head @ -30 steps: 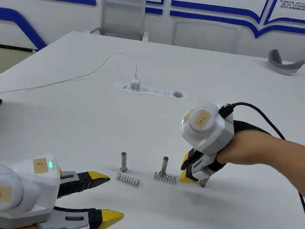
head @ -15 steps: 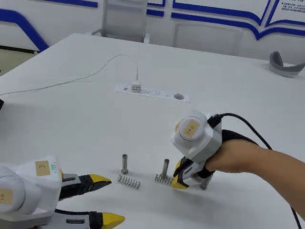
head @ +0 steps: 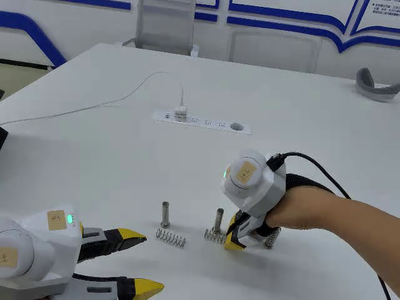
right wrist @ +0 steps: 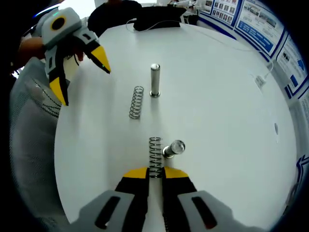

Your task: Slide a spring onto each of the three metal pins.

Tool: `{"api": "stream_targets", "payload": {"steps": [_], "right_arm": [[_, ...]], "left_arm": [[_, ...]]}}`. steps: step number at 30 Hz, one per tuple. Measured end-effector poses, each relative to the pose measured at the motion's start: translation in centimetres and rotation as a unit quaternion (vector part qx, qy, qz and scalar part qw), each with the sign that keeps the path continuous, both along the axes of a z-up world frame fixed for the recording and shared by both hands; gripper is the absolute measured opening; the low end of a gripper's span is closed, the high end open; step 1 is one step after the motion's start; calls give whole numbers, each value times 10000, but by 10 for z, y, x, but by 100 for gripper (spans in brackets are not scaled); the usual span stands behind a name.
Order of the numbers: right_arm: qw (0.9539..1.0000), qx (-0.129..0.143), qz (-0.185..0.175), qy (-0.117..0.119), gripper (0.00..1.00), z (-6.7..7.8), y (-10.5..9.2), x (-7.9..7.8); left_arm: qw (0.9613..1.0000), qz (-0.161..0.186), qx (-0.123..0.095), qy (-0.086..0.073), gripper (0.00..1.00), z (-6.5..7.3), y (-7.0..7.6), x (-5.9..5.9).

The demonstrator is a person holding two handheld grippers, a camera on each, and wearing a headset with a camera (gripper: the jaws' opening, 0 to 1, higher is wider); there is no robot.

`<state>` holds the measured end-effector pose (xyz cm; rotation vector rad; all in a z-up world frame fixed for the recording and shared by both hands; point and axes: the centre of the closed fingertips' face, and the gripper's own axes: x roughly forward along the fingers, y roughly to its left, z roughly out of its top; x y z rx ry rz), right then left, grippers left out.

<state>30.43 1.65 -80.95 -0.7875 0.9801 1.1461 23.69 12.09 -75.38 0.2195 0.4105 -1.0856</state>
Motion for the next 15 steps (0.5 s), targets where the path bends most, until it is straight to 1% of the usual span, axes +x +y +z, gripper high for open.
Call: {"api": "stream_targets", "payload": {"steps": [5, 13, 15], "right_arm": [[10000, -2, 20, -48, 12, 1, 0, -1], [9998, 86, 175, -25, 12, 15, 5, -16], [9996, 80, 270, -63, 12, 19, 7, -20]], "left_arm": [[10000, -7, -6, -13, 48, 1, -1, 0], [10000, -65, 11, -40, 47, 2, -6, 1], [9999, -95, 10, -52, 47, 2, -8, 1]]}}
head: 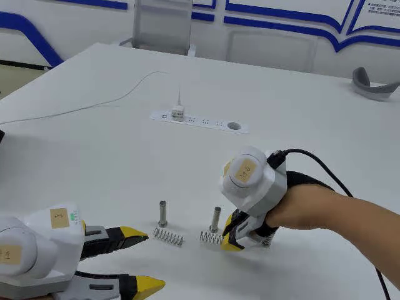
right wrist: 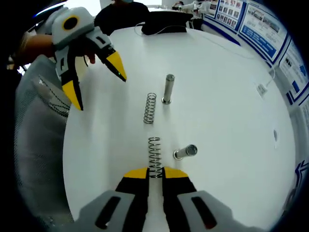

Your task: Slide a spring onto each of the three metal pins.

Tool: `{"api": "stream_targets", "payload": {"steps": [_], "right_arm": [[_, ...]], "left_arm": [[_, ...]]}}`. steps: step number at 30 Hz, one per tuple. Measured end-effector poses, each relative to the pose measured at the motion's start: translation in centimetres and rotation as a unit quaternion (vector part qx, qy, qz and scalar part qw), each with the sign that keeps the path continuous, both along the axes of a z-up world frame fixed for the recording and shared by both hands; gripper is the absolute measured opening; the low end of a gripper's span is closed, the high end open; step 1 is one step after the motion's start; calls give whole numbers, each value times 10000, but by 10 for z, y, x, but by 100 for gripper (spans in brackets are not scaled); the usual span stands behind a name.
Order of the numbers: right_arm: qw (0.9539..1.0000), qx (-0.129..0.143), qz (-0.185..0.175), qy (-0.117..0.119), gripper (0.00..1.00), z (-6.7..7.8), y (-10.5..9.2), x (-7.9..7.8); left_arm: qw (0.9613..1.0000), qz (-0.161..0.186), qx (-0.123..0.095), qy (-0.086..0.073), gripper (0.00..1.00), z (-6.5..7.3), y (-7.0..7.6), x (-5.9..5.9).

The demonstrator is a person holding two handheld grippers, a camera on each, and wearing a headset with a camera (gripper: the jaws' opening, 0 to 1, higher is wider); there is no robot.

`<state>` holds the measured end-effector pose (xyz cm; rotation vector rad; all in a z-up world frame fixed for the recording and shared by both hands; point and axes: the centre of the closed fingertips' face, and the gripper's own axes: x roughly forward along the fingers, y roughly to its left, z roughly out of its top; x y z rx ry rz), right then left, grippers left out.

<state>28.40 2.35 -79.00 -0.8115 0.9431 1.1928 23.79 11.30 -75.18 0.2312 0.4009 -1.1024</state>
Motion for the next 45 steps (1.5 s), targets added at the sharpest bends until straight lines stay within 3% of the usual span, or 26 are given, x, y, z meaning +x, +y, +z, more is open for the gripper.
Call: {"api": "stream_targets", "payload": {"steps": [11, 18, 30, 45], "right_arm": [[9988, 18, 484, -71, 12, 24, 12, -28], [9970, 63, 754, -150, 12, 37, 25, -37], [9937, 55, 1097, -225, 12, 48, 38, -50], [9900, 28, 1380, -278, 12, 52, 46, -59]], "left_arm": [[9997, -208, -10, -92, 45, 6, -13, 0], [9994, -308, -29, -150, 43, 10, -18, -1], [9984, -499, -51, -265, 37, 17, -29, -4], [9968, -700, -52, -395, 23, 22, -36, -11]]}}
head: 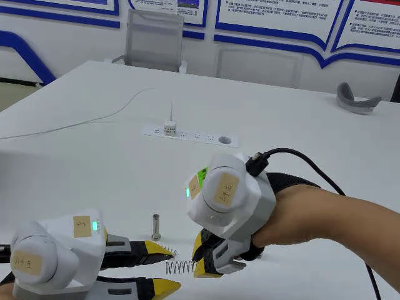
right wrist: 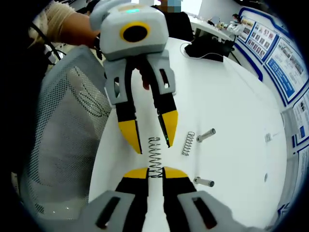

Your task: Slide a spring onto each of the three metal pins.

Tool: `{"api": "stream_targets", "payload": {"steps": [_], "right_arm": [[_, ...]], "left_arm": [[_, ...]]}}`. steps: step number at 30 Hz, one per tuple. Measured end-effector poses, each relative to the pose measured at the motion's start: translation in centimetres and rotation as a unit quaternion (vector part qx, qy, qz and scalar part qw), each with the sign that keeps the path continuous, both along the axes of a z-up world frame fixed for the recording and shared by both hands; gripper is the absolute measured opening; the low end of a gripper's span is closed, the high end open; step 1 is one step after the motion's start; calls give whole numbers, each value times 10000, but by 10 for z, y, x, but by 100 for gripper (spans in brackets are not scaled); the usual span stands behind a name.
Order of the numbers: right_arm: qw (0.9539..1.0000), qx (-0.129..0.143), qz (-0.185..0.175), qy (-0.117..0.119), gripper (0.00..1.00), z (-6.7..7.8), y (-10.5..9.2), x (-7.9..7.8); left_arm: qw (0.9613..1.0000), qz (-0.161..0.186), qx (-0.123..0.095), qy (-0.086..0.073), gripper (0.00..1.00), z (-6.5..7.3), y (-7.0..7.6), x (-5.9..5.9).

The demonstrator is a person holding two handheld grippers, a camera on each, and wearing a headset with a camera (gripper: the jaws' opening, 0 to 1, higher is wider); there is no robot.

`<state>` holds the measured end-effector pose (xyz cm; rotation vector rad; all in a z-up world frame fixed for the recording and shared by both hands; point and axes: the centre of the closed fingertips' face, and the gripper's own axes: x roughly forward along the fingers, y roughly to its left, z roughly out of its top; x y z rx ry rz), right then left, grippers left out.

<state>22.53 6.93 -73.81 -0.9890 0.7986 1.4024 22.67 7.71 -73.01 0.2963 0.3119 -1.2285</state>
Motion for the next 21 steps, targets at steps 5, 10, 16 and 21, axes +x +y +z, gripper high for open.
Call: {"api": "stream_targets", "payload": {"steps": [5, 10, 16, 21], "right_arm": [[10000, -6, 63, -11, 12, 0, 2, -2], [9999, -16, 104, -21, 12, 1, 2, -3], [9999, -8, 134, -50, 12, 5, 2, -4], [9997, 36, 206, -107, 12, 14, 5, -6]], "left_arm": [[10000, -57, -2, -60, 16, 1, -1, -2], [9999, -77, 15, -90, 12, 1, -2, -3], [9999, -99, 34, -87, 12, 0, -2, -3], [9999, -128, 65, -65, 11, -3, -3, -4]]}}
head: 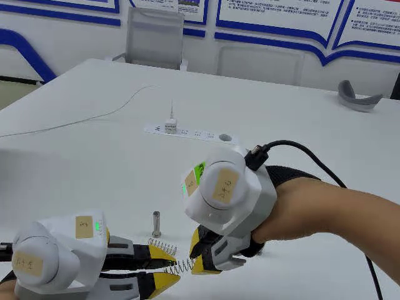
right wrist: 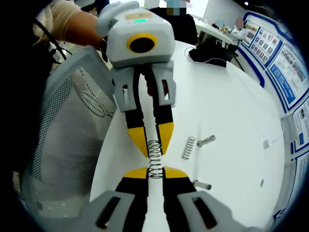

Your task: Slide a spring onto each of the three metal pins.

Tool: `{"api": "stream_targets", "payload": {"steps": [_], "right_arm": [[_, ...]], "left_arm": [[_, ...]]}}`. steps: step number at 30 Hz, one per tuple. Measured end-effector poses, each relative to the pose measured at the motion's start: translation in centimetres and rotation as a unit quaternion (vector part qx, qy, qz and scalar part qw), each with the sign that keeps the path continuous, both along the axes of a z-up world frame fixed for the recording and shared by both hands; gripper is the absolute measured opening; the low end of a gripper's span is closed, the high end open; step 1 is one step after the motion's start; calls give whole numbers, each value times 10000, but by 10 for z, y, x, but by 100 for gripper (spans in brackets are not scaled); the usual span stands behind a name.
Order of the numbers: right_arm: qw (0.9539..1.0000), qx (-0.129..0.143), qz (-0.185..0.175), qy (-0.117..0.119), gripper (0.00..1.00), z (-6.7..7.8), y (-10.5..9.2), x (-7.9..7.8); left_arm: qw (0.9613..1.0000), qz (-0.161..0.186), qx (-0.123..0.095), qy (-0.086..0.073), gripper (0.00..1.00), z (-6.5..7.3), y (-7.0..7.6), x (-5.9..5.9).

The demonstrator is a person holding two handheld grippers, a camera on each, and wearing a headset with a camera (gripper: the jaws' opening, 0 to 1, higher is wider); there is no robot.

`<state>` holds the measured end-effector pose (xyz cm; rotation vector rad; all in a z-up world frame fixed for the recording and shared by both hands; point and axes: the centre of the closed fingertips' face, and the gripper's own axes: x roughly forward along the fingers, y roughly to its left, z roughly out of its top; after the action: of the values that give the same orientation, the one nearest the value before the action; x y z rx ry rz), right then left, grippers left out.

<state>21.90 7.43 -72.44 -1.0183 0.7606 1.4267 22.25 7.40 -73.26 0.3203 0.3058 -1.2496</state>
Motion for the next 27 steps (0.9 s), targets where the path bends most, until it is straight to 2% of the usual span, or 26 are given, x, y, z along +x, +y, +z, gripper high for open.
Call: {"api": "stream_targets", "payload": {"steps": [7, 8, 16, 22, 27], "right_arm": [[9997, 174, 129, -58, 11, 14, 12, -4], [9996, 197, 164, -75, 3, 15, 13, -5], [9995, 248, 175, -100, 2, 17, 17, -3], [9997, 245, 31, -48, 12, 18, 10, 2], [9999, 155, -62, 27, 17, 12, 3, 4]], "left_arm": [[10000, -23, 37, 26, 11, -3, -1, -1], [10000, -34, 28, 30, 11, -3, -1, -1], [10000, -63, -31, 48, 11, -1, -3, -2], [10000, -54, -4, 26, 11, -2, -1, -1], [10000, -54, -22, 5, 11, -1, -2, -1]]}}
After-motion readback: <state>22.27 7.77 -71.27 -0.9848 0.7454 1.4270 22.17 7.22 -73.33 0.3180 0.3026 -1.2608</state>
